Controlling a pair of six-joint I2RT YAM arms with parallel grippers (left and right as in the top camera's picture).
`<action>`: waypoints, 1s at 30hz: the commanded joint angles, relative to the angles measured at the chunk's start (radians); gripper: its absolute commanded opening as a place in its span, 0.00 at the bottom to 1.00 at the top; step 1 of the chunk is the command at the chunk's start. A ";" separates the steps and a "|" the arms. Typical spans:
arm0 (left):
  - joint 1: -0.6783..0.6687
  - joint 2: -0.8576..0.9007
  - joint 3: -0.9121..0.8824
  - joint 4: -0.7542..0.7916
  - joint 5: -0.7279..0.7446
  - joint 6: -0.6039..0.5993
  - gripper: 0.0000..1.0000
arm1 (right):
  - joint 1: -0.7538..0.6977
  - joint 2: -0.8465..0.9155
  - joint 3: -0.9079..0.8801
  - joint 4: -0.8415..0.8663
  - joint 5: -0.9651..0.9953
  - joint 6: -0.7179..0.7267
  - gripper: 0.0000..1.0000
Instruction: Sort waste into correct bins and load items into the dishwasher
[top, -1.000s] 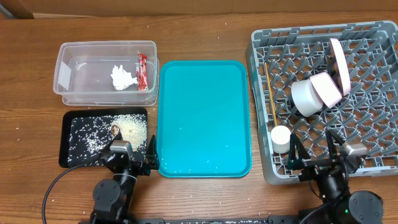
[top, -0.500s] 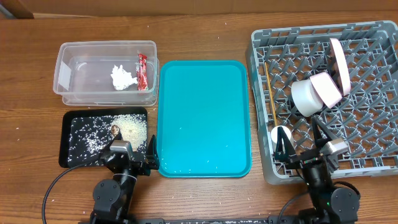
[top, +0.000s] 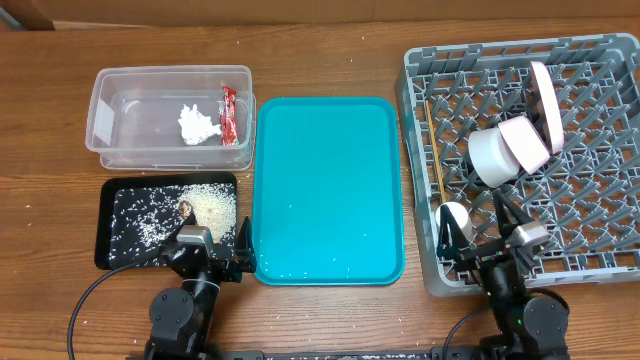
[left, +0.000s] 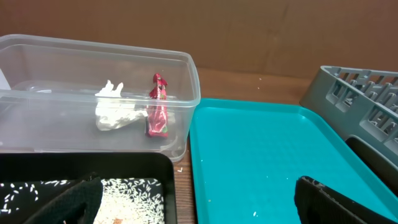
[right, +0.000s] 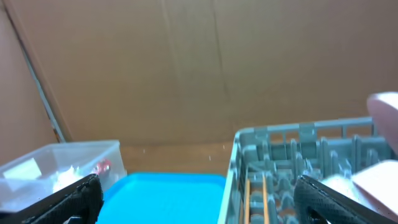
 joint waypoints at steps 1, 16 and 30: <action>0.006 -0.011 -0.004 0.003 0.008 -0.009 1.00 | -0.003 -0.011 -0.010 -0.034 -0.002 0.000 1.00; 0.006 -0.011 -0.004 0.003 0.008 -0.009 1.00 | -0.003 -0.011 -0.010 -0.147 -0.002 0.000 1.00; 0.006 -0.011 -0.004 0.003 0.008 -0.009 1.00 | -0.003 -0.011 -0.010 -0.147 -0.002 0.000 1.00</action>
